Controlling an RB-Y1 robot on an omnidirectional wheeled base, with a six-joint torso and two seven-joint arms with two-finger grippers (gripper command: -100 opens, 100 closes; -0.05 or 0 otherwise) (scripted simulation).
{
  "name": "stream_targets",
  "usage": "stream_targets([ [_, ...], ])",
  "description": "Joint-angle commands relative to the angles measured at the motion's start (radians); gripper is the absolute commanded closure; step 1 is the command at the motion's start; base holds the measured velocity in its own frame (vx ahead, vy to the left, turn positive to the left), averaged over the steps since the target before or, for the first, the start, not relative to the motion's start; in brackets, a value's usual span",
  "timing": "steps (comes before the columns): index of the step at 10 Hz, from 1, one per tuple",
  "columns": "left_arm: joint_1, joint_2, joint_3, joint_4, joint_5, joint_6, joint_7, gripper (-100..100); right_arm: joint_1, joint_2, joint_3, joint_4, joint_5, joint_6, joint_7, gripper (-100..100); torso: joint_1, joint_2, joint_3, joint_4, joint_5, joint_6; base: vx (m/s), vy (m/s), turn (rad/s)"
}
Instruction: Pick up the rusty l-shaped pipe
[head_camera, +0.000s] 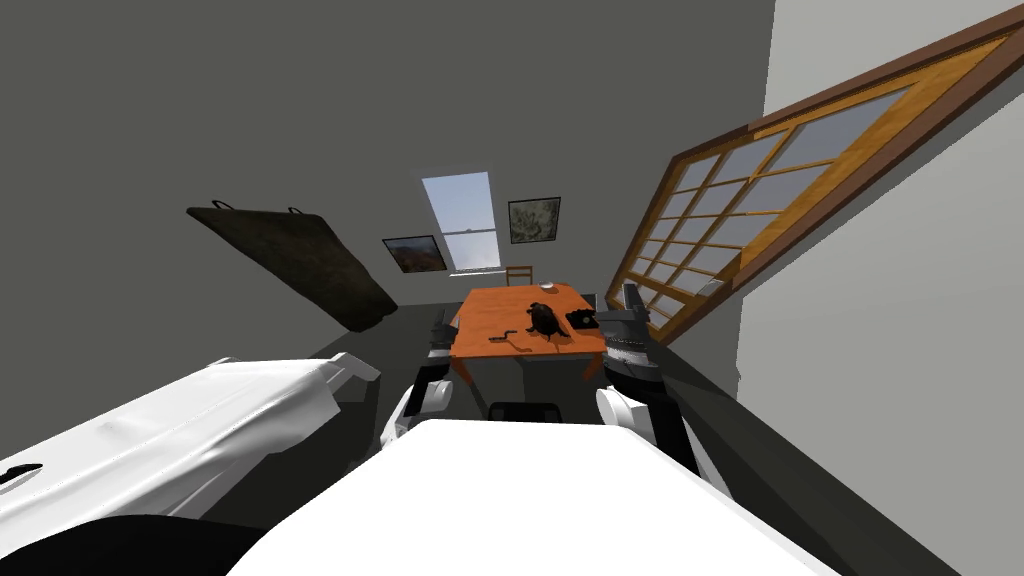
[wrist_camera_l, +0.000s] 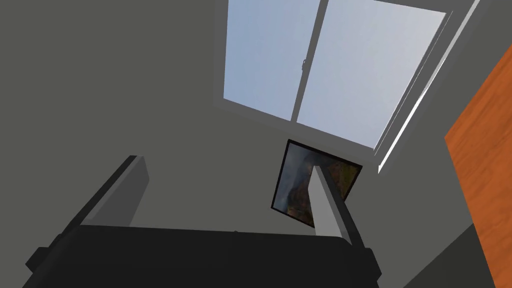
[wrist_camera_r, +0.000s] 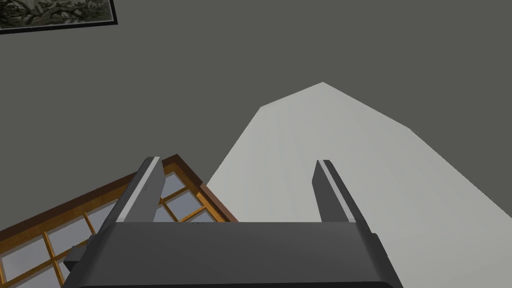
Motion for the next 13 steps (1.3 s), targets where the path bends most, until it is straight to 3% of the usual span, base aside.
stream_targets([
  [1,-0.019,0.003,0.002,0.048,0.014,0.039,0.020,-100,0.000,0.000,0.000,0.000,0.000,0.000,0.000,0,0.000,0.000,0.000,0.000,0.000,0.000,-0.029,-0.030,-0.058],
  [3,-0.035,0.003,0.003,0.083,0.023,0.065,0.032,-100,0.000,0.000,0.000,0.000,0.000,0.000,0.000,0,-0.002,0.001,0.000,0.000,0.000,0.000,-0.028,-0.037,-0.033],
  [6,-0.088,0.000,0.006,0.189,0.050,0.147,0.068,-100,0.000,0.000,0.000,0.000,0.000,0.000,0.000,0,-0.002,0.000,0.000,0.000,0.000,0.000,-0.018,-0.041,-0.027],
  [7,-0.088,0.000,0.006,0.189,0.050,0.151,0.068,-100,0.000,0.000,0.000,0.000,0.000,0.000,0.000,0,-0.002,0.000,0.000,0.000,-0.001,0.000,-0.016,-0.043,0.003],
  [13,-0.191,-0.007,0.014,0.359,0.091,0.315,0.118,-100,0.000,0.000,0.000,0.000,0.000,0.000,0.000,0,-0.002,-0.001,-0.001,0.000,-0.001,0.000,-0.002,-0.056,0.010],
])
